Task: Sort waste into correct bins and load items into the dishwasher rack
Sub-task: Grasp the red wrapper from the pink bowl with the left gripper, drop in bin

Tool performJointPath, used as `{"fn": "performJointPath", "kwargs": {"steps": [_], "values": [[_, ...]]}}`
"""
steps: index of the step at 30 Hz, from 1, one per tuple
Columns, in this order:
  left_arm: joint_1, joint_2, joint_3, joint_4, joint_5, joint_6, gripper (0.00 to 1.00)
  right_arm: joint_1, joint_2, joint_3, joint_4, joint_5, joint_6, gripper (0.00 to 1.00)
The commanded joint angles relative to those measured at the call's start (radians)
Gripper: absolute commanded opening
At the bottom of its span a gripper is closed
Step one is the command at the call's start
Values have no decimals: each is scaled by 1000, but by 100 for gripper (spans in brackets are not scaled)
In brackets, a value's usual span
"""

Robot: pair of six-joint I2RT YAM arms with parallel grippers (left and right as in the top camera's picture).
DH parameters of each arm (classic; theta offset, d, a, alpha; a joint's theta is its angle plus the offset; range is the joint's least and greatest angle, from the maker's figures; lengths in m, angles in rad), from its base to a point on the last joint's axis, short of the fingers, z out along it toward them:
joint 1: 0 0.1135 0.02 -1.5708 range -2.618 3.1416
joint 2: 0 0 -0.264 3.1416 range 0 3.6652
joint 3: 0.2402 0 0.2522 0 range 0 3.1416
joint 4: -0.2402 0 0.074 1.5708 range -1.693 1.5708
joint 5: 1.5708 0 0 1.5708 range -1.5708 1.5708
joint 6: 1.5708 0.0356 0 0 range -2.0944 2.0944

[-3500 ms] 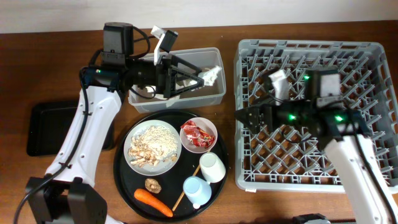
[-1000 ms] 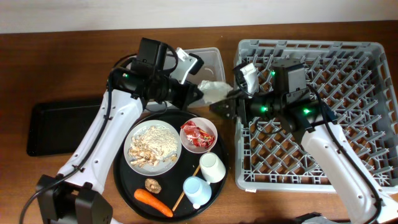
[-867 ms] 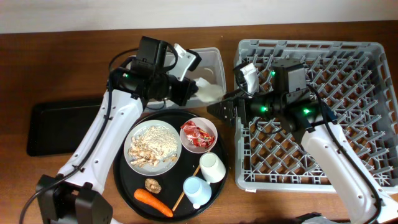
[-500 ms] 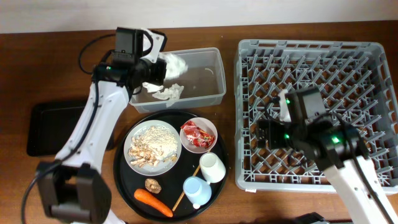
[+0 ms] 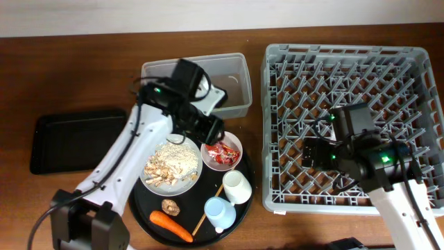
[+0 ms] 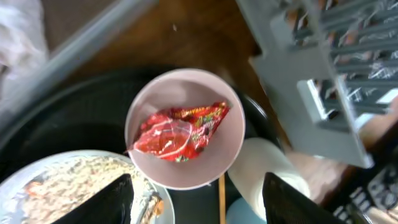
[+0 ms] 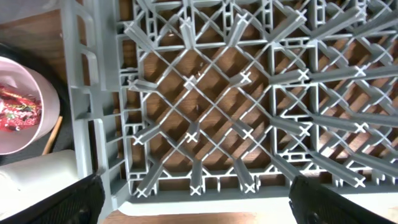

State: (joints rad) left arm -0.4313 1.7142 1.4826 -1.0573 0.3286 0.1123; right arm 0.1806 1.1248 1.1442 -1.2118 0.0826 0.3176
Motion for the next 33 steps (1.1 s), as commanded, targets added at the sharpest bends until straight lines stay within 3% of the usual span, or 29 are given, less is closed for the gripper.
{"fn": "performJointPath", "kwargs": {"steps": [1, 4, 9, 11, 14, 17, 20, 24, 26, 29, 30, 32, 33], "values": [[-40, 18, -108, 87, -114, 5, 66, -14, -6, 6, -6, 16, 13, 98], [-42, 66, -176, 218, -172, 6, 68, -14, -6, 6, -8, 16, 13, 98], [-42, 133, -177, 300, -198, 5, 66, -14, -6, 6, -11, 16, 13, 98], [-42, 134, -177, 291, -196, 6, 46, -14, -6, 6, -12, 16, 13, 98], [-42, 133, -177, 291, -196, 6, 1, -14, -6, 6, -14, 16, 13, 98], [-42, 116, -168, 272, -198, 5, 0, -14, -6, 6, -17, 16, 13, 98], [-42, -14, -95, 220, -200, 6, 0, -14, -6, 6, -19, 16, 13, 98], [26, -166, -69, 455, -405, 6, 0, -14, -6, 6, -20, 16, 13, 98], [103, -142, -69, 542, -405, -21, 1, -14, -6, 6, -21, 16, 13, 98], [178, -50, -69, 549, -404, -22, 20, -14, -6, 6, -23, 16, 13, 98], [185, -14, -70, 535, -404, -22, 33, -14, -6, 6, -23, 16, 13, 98], [185, 8, -70, 522, -404, -22, 69, -14, -6, 6, -23, 16, 13, 98], [185, -2, -70, 522, -404, -21, 71, -14, -6, 6, -23, 16, 13, 98]]}}
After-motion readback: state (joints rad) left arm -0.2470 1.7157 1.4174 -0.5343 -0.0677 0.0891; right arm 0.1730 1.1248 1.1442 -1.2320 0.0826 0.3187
